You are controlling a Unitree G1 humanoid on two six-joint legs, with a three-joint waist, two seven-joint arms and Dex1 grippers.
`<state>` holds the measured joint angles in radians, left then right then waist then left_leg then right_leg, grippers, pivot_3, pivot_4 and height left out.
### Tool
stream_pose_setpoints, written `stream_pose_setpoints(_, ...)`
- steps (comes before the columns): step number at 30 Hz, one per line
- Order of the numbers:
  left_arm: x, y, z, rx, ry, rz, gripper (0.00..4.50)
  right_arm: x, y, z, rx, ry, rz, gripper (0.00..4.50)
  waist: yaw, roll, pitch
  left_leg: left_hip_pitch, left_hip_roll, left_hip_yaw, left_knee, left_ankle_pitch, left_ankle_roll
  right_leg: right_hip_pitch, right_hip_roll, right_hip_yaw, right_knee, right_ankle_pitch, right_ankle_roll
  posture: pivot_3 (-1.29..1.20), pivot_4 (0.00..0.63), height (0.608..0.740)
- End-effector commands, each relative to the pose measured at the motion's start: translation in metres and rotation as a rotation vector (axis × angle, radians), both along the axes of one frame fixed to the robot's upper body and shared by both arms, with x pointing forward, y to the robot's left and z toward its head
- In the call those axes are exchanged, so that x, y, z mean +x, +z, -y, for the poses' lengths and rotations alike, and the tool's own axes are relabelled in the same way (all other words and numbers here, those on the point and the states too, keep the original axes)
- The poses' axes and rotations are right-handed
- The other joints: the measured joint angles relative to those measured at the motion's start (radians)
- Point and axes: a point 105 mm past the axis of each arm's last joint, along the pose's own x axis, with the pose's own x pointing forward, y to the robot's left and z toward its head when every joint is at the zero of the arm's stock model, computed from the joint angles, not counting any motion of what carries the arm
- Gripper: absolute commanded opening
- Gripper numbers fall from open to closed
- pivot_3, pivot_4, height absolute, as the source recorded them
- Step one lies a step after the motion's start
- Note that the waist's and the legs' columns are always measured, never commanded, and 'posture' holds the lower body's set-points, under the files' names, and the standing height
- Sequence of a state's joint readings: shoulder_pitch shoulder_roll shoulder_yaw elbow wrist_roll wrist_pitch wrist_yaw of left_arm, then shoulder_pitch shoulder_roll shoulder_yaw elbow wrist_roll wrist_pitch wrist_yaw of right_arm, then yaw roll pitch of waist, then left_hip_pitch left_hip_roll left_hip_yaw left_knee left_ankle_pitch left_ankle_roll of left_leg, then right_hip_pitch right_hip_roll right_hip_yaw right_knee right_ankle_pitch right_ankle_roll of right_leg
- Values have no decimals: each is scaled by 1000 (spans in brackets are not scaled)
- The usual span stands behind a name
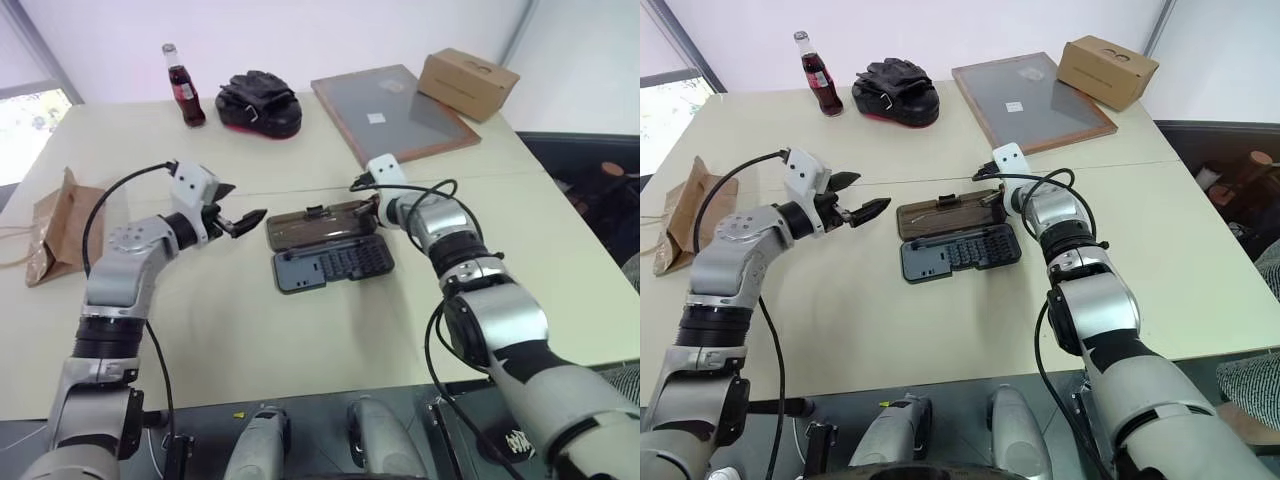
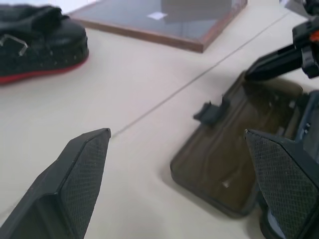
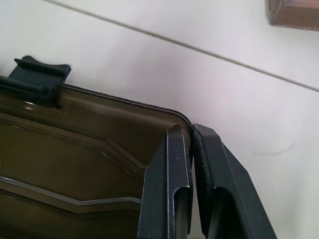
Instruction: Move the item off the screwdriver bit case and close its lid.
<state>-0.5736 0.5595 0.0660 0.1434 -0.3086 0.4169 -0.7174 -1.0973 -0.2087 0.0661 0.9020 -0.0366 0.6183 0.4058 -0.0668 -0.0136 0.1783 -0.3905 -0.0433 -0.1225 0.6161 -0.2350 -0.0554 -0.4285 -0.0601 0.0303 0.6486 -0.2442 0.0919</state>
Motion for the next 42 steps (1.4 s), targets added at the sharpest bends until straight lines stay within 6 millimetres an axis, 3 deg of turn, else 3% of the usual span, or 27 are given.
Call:
stream_pose_setpoints(1, 3, 21, -7, 2, 22, 77, 4500, -16, -15, -8, 5, -11, -105, 37, -1, 0, 0, 0, 0, 0, 0, 0, 0, 0, 0, 0, 0, 0, 0, 0, 150, 740)
stream_pose_setpoints(12, 4, 21, -4, 7, 19, 81, 4500, -61, 19, -30, 192, -159, -205, 37, -2, 0, 0, 0, 1, 0, 0, 0, 0, -1, 0, 0, 1, 0, 0, 0, 150, 740)
stream_pose_setpoints(18, 5, 21, -1, 6, 7, 80, 4500, -73, 21, -37, 201, -159, -210, 37, 0, 0, 0, -1, 1, 0, 0, 0, 0, -2, 0, 0, 1, 0, 0, 0, 150, 740)
stream_pose_setpoints(29, 5, 23, 1, 6, -5, 91, 4500, -71, 18, -30, 131, -135, -152, 37, -1, 0, 0, -1, 1, 0, 0, 0, 0, -1, 0, 0, 1, 0, 0, 0, 150, 740)
stream_pose_setpoints(42, 3, 25, -3, 6, 12, 104, 4500, -67, 18, -45, 81, -29, -118, 37, -2, 0, 0, -1, 1, 0, 0, 0, 0, -1, 0, 0, 1, 0, 0, 0, 150, 740)
